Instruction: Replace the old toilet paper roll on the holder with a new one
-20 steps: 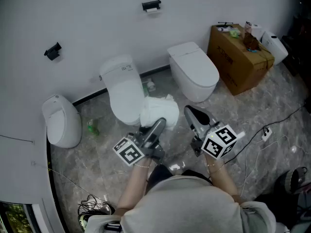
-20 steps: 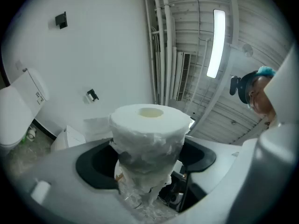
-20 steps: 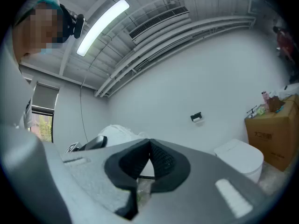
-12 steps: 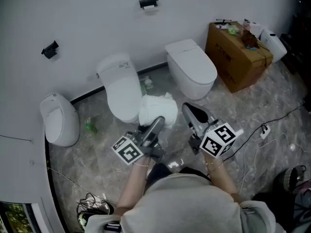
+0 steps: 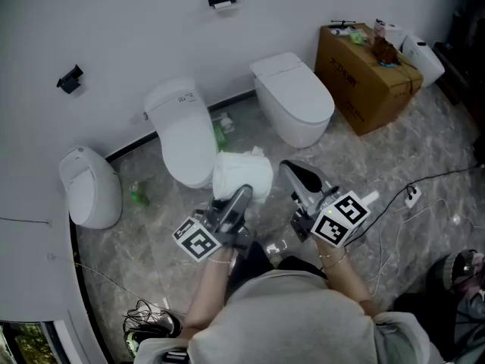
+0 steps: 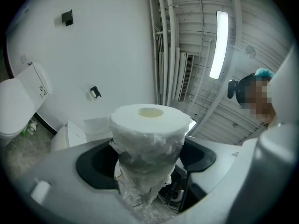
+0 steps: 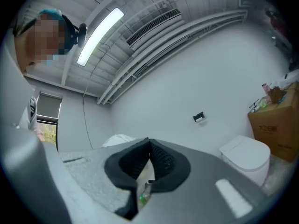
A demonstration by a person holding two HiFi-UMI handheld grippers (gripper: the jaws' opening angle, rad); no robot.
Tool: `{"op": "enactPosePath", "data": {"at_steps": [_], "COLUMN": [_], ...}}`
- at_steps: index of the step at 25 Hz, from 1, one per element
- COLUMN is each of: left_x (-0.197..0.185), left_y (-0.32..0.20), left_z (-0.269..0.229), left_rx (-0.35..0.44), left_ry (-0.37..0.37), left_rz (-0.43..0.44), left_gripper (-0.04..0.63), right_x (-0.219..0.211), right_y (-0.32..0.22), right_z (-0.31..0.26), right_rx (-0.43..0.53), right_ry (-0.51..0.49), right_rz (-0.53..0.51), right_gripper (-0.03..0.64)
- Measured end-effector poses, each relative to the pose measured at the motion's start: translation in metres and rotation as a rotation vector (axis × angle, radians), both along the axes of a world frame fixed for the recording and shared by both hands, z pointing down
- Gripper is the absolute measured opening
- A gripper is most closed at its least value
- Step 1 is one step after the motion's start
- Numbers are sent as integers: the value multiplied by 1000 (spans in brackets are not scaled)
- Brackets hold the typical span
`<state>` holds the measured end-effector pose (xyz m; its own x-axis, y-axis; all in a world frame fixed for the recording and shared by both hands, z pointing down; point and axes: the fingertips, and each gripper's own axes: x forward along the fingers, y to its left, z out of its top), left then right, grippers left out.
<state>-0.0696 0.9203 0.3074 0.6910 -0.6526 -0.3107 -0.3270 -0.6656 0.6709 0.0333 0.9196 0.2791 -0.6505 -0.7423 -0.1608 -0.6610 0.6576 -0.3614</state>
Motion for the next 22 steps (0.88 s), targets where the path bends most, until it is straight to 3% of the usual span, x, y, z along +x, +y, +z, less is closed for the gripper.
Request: {"op": "enactPosePath", "data": {"at_steps": [7, 17, 22], "left_x": [13, -13, -34], "left_y": [-50, -194, -276], "left_z": [1, -10, -15], "left_rx": [15, 18, 46], "left_ry": [-19, 5, -20], "left_rz": [7, 28, 43], "left_gripper": [405, 405, 405], "right_x": [11, -8, -28], "right_y": [-43, -184, -265], "right_z": [8, -10, -13], "right_rx": [4, 15, 20], "right_ry": [26, 48, 81], "right_rz": [-9, 13, 56], "right_gripper": [2, 2, 2]}}
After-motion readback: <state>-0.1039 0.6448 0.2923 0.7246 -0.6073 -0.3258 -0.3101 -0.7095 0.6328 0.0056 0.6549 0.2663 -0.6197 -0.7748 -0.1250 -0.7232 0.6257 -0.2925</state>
